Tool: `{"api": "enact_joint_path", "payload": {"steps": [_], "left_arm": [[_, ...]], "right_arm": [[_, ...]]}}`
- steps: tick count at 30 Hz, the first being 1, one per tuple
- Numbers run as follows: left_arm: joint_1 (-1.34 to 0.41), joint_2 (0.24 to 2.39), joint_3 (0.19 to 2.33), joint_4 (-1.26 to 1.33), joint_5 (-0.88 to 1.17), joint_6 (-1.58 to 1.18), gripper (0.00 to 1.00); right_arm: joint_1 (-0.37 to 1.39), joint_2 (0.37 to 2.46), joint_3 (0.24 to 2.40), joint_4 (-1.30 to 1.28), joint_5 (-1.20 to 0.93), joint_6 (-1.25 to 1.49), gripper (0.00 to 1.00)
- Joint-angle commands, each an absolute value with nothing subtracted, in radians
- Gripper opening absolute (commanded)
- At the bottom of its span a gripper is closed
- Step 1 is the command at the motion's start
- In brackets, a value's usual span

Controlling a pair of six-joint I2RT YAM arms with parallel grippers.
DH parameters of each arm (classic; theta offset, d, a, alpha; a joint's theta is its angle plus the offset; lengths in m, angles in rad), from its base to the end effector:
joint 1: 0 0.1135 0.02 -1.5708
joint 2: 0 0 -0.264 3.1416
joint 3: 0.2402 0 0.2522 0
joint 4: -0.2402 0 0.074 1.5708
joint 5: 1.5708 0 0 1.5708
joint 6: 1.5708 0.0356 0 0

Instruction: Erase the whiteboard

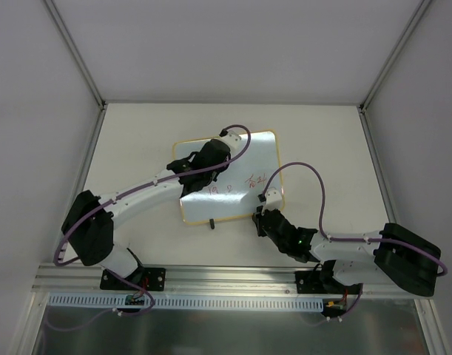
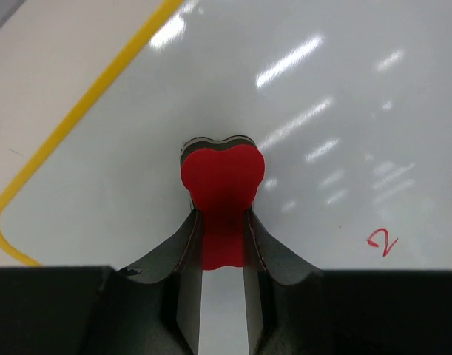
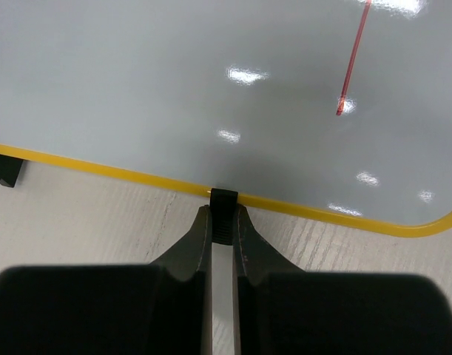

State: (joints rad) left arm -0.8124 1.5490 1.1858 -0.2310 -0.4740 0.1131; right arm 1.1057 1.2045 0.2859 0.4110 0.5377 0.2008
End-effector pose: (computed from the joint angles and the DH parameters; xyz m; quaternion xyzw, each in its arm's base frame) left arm 0.2540 -0.2444 0.2873 0.2847 0.8173 0.0386 0.4995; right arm 0.1119 0.1824 0.1509 -0.2422 0.8063 0.1152 0.5272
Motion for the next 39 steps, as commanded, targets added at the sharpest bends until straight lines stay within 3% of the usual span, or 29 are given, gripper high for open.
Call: {"api": "enact_joint_path", "payload": {"steps": [1, 11, 17, 28, 33, 39], "left_arm": [[-0.811, 1.491, 1.069, -0.285, -0.471, 0.005, 0.0], [-0.977, 1.551, 0.937, -0.288, -0.476, -0.224, 0.0], [-0.985, 1.583, 0.94, -0.288, -0.455, -0.302, 0.0], [-0.839, 1.451, 0.976, -0.313, -0.664, -0.138, 0.0], [-0.764, 1.384, 0.92, -0.299, -0.654, -0.167, 0.0], [-0.807, 1.437, 0.882, -0.273, -0.595, -0.276, 0.0]], "right_arm": [[1.112, 1.192, 0.273, 0.37, 0.548, 0.201, 0.0], [1.112, 1.213, 0.275, 0.371, 0.541, 0.215, 0.0], [1.111, 1.209, 0.275, 0.371, 0.541, 0.216, 0.0], [1.112, 1.175, 0.253, 0.371, 0.554, 0.227, 0.0], [1.112, 1.166, 0.241, 0.373, 0.555, 0.242, 0.0], [1.112, 1.178, 0.244, 0.373, 0.551, 0.248, 0.0]]}}
